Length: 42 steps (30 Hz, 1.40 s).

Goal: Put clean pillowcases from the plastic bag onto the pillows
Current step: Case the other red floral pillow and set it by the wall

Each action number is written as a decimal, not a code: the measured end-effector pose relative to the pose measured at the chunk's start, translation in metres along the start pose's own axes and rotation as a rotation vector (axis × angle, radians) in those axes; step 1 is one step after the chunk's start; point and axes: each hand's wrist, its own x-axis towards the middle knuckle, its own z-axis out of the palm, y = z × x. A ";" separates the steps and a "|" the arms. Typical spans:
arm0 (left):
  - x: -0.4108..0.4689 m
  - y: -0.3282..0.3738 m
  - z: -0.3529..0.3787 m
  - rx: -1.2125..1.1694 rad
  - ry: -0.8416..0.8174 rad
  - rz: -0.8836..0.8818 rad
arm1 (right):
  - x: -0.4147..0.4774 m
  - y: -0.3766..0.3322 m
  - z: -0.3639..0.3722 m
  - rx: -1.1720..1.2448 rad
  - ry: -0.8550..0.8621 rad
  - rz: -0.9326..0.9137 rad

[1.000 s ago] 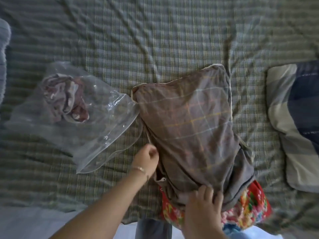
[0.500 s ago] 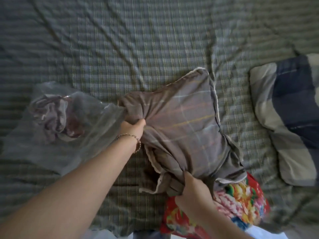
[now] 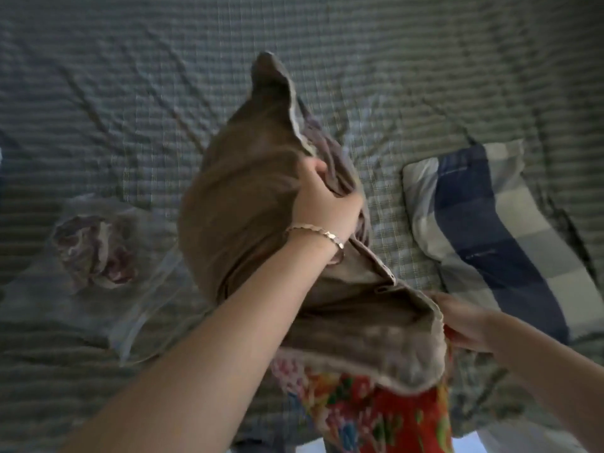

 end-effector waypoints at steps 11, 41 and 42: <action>0.065 -0.152 0.008 0.624 0.270 -0.033 | 0.077 -0.030 -0.079 -0.492 1.044 -0.416; 0.040 -0.209 -0.002 0.903 -0.164 0.289 | 0.167 -0.030 -0.068 -1.189 0.428 -0.977; 0.041 -0.212 0.004 0.877 -0.125 0.327 | 0.165 -0.024 -0.066 -1.128 0.513 -0.950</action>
